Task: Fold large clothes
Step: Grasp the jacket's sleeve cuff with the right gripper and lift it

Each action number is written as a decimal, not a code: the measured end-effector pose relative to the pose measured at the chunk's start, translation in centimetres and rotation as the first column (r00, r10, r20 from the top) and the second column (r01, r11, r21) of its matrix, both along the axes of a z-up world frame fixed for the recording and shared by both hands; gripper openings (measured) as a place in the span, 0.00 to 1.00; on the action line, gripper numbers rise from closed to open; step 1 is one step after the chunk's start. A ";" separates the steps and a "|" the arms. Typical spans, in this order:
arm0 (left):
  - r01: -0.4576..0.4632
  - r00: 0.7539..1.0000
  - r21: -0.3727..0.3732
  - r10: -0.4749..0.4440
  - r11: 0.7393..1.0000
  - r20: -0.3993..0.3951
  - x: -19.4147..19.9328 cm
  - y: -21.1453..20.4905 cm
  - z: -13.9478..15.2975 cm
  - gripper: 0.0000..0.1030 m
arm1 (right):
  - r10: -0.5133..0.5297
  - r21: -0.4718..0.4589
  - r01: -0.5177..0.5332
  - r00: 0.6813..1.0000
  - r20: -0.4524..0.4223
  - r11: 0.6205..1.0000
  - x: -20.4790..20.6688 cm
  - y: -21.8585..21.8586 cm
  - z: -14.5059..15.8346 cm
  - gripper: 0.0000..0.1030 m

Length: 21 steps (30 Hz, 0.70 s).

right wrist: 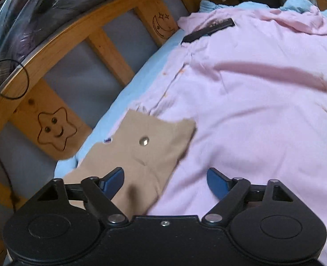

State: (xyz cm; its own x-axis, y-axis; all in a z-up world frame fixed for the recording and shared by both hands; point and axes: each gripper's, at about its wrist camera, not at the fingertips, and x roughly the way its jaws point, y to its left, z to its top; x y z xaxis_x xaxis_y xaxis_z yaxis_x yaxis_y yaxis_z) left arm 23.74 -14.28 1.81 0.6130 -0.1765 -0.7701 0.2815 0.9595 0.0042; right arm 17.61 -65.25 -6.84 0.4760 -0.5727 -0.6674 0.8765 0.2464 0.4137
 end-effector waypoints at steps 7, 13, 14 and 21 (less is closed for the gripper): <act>-0.041 0.999 -0.047 0.041 0.998 0.012 1.1 1.4 1.3 0.90 | 0.004 -0.066 0.000 0.998 0.059 0.998 -0.4 -0.1 1.7 0.02; -0.136 0.988 -0.178 0.147 0.975 0.049 1.9 6.0 3.5 0.90 | 0.172 -0.303 -0.121 0.975 0.144 0.945 0.7 4.8 8.1 0.00; -0.143 0.986 -0.193 0.156 0.971 0.055 2.0 6.8 4.0 0.90 | 0.259 -0.379 -0.182 0.952 0.164 0.907 1.7 7.4 10.4 0.00; -0.216 0.953 -0.286 0.265 0.934 0.147 1.3 13.3 7.5 0.92 | 0.625 -0.563 -0.437 0.757 0.191 0.701 5.3 19.5 16.1 0.00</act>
